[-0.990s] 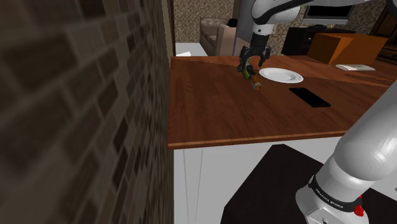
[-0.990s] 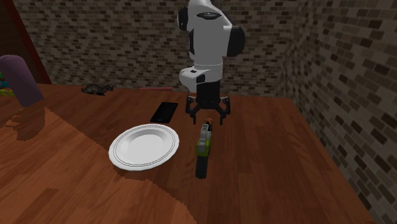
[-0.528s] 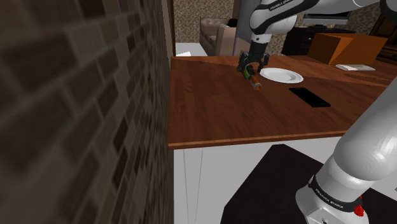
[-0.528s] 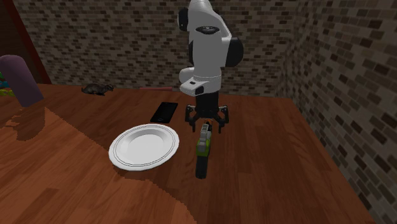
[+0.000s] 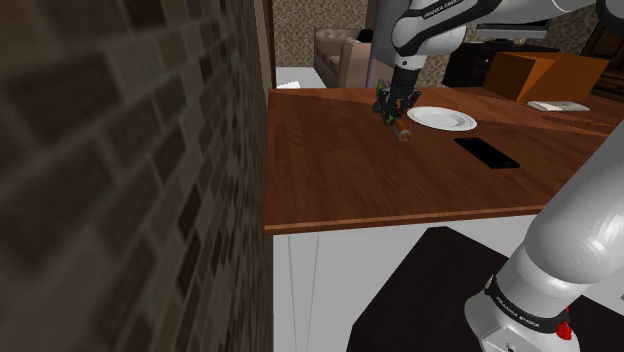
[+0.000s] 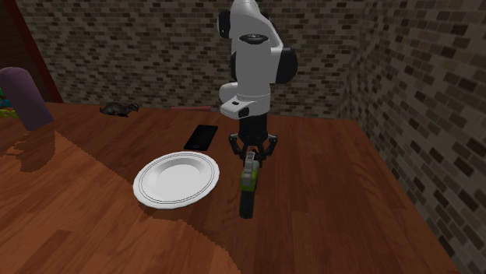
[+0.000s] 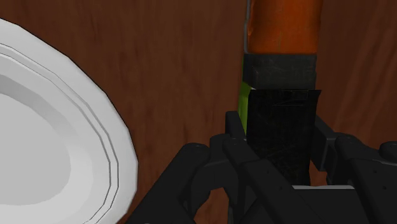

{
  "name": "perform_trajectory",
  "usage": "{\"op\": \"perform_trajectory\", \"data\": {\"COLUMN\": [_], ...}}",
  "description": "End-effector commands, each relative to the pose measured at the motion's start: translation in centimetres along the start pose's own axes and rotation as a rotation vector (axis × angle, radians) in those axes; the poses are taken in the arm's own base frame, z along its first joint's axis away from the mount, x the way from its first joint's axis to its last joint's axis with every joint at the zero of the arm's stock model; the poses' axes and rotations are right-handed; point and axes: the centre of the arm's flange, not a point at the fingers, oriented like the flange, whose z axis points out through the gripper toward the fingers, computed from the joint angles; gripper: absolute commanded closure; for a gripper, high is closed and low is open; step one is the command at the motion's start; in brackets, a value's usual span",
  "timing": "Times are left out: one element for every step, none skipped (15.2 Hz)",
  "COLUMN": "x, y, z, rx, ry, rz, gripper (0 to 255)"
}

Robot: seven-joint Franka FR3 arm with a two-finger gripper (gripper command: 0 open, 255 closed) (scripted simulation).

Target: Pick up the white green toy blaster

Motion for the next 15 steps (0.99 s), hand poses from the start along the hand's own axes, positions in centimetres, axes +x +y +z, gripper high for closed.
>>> {"op": "perform_trajectory", "data": {"x": [0.0, 0.0, 0.0, 0.0, 0.1, 0.2, 0.2, 0.3, 0.3, 0.4, 0.4, 0.5, 0.5, 0.6, 0.6], "y": [0.0, 0.0, -0.1, -0.1, -0.1, -0.1, -0.1, -0.1, -0.1, -0.1, -0.2, -0.2, -0.2, -0.2, -0.2], "z": [0.0, 0.1, 0.0, -0.5, -1.0, -1.6, -2.1, -2.6, -3.1, -3.7, -4.2, -4.7, -5.2, -5.8, -6.3], "rx": [0.000, 0.000, 0.000, 0.000, 0.000, 0.000, 0.000, 0.000, 0.000, 0.000, 0.000, 0.000, 0.000, 0.000, 0.000], "ry": [0.000, 0.000, -0.001, -0.001, -0.001, -0.001, -0.001, -0.001, -0.001, -0.001, -0.001, -0.001, -0.001, -0.001, -0.001], "rz": [0.000, 0.000, 0.000, 0.000, 0.000, 0.000, 0.000, 0.000, 0.000, 0.000, 0.000, 0.000, 0.000, 0.000, 0.000], "gripper": [255, 255, 255, 255, 255, 255, 255, 255, 255, 255, 255, 255, 255, 255, 255]}}
